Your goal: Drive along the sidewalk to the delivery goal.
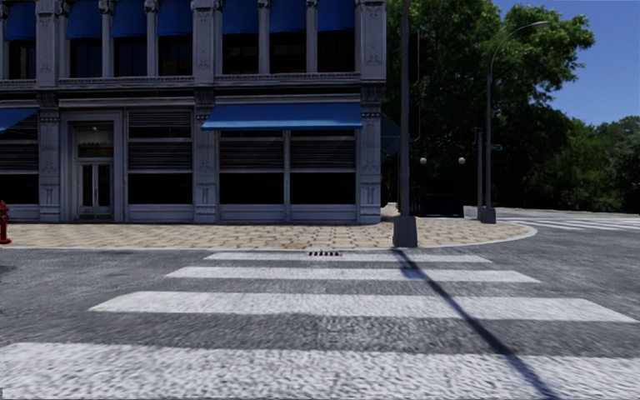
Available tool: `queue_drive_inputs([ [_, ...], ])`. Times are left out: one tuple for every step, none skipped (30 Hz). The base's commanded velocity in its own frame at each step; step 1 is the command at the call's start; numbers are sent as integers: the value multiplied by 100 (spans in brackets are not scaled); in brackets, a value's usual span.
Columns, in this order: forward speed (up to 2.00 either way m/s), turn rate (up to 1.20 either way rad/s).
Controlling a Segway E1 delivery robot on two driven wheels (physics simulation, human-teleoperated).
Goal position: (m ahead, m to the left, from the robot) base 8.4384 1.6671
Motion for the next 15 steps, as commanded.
queue_drive_inputs([
  [200, 0],
  [200, 0],
  [200, 0],
  [200, 0],
  [200, 0],
  [200, 0],
  [200, 0],
  [200, 0],
  [200, 0],
  [200, 0],
  [200, 0],
  [200, 0],
  [200, 0],
  [200, 0],
  [200, 0],
])
